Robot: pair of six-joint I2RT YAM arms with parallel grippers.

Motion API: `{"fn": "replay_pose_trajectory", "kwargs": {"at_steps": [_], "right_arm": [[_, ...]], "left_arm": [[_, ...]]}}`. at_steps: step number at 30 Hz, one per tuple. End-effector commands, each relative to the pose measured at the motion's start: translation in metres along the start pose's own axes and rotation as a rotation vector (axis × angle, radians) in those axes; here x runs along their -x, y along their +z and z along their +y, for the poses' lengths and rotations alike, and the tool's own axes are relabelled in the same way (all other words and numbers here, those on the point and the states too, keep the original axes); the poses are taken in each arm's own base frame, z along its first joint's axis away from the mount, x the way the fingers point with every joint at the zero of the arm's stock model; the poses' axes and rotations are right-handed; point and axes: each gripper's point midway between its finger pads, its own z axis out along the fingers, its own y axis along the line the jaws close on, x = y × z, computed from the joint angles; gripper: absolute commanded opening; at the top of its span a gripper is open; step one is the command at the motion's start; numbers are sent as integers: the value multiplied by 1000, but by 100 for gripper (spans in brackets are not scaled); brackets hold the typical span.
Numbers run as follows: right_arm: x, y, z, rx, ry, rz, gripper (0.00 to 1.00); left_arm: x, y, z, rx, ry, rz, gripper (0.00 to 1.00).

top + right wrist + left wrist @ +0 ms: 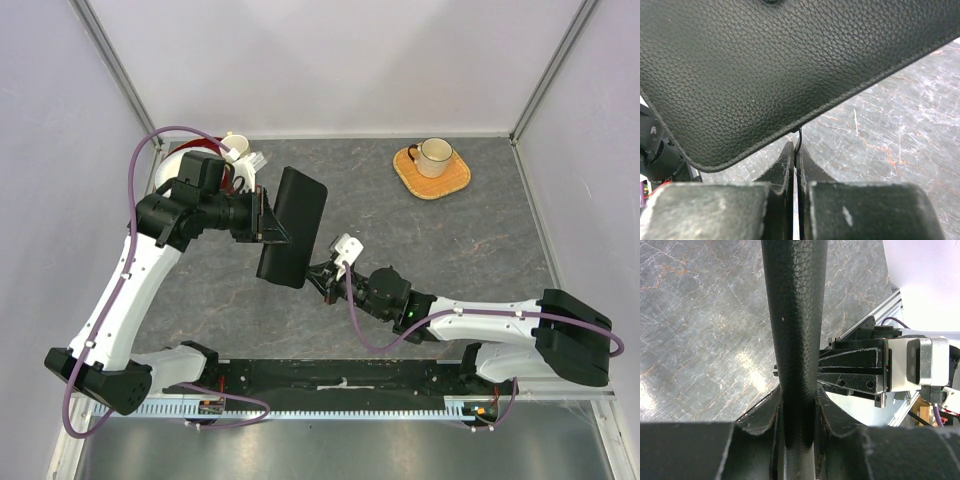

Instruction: Sort the hair-cutting tools

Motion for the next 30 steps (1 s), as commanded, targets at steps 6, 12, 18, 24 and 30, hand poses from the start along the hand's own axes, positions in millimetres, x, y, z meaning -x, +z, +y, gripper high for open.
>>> {"fn": "replay_pose_trajectory", "kwargs": {"at_steps": [6,12,18,24,30], "right_arm": [[30,-8,-36,-204,-11,-48,0],[41,-9,-49,-254,-10,-73,0],[46,-8,-72,-322,12,-84,0],[43,-7,-86,-347,-23,-57,0],[40,-16,-108,-390,-91,-16,0]], "left_arm": [[-3,-2,-17,-116,70,-39,2],[-15,6,-15,-145,54,-18,2],[-29,8,-15,-175,56,7,2],[-44,9,-12,-187,60,25,2],[-53,8,-9,-196,81,29,2]]}}
